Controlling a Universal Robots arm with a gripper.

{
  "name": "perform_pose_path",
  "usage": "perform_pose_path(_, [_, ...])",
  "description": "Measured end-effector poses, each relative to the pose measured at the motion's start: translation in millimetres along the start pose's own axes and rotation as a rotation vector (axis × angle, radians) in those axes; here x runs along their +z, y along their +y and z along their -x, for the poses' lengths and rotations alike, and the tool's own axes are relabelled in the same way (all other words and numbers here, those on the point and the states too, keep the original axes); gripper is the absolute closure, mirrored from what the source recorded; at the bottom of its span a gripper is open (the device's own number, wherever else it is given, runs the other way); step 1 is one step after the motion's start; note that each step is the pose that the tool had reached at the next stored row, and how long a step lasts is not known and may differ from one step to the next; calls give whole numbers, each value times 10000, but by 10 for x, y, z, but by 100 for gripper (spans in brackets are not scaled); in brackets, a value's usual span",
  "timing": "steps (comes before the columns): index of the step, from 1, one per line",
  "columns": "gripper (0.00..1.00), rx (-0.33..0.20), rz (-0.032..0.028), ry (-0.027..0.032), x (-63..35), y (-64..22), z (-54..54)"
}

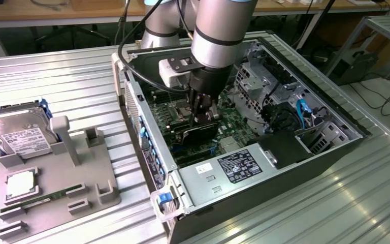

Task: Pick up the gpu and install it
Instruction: 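Insert the gpu into the slot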

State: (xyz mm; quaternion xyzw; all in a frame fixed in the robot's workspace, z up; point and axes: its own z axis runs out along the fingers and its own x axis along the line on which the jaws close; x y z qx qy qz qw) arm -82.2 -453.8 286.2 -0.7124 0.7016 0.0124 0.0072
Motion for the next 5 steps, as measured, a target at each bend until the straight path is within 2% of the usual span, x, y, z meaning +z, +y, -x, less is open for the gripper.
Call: perform_pose_path(5, [89,0,0,0,0,0,0])
